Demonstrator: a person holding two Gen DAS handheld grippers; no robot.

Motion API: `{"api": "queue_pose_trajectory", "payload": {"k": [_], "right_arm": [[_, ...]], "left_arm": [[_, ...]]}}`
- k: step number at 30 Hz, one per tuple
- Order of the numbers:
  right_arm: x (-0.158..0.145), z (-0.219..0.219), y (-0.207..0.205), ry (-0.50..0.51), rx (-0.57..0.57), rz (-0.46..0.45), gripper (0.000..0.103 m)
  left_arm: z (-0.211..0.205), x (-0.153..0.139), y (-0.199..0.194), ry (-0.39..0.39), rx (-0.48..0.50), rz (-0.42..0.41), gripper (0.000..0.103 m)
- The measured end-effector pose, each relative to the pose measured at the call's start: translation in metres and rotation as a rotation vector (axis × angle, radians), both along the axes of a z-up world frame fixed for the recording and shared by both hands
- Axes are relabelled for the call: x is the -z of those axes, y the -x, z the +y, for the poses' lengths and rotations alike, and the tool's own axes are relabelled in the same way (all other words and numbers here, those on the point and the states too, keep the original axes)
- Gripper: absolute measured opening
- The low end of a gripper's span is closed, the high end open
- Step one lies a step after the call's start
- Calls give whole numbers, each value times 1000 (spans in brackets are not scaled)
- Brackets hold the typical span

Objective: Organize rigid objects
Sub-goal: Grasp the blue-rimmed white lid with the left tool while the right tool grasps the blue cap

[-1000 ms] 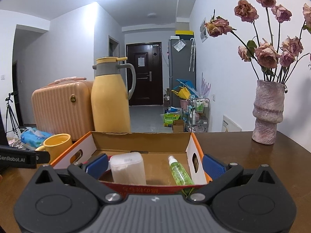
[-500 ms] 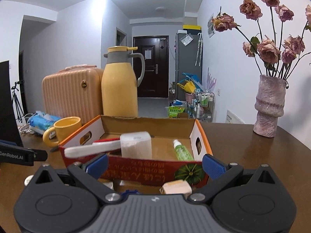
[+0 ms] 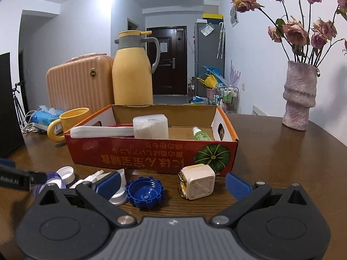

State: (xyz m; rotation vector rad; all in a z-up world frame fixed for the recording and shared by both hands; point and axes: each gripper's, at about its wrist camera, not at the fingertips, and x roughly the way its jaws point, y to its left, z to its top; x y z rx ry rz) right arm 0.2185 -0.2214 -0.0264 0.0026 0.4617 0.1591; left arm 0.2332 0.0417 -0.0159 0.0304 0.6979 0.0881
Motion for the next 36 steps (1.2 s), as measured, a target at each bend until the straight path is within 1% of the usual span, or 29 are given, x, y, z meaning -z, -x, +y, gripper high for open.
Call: {"api": "queue_pose_trajectory", "payload": {"k": [9,14,20,25,26,27,28,29,31,36], "right_arm": [[4,-3,-2,-10,5,13,103],[5,-5,-3,-18,9,16,103],[6,-5,-3,-22,8,18,103],[7,-5,-4,-25,5,22,103],[7,-5,-4,-25,4,22,103],[7,-4,-4,-25,3,22,103],[7,-4,-4,-25,3,22,103],[7,-4,-4,-26,3,22,103],[8,-4,-4,-24,0,23,103],[10,-2,-5,-19,-16,24,103]], "left_arm": [[-14,18,6,-68,63,43,103],[-17,22,6,-68,86,58,103],[-17,27,0,-73,81,70,103],[-22,31,-2,-91,97,44,103],[-23,31,-3,-93,101,40,99],[-23,32,-3,-94,107,37,86],[-23,32,-4,-91,114,37,78],[-24,33,-5,-81,124,43,67],[-22,33,-4,-55,147,43,67],[-22,27,1,-60,139,0,67]]}}
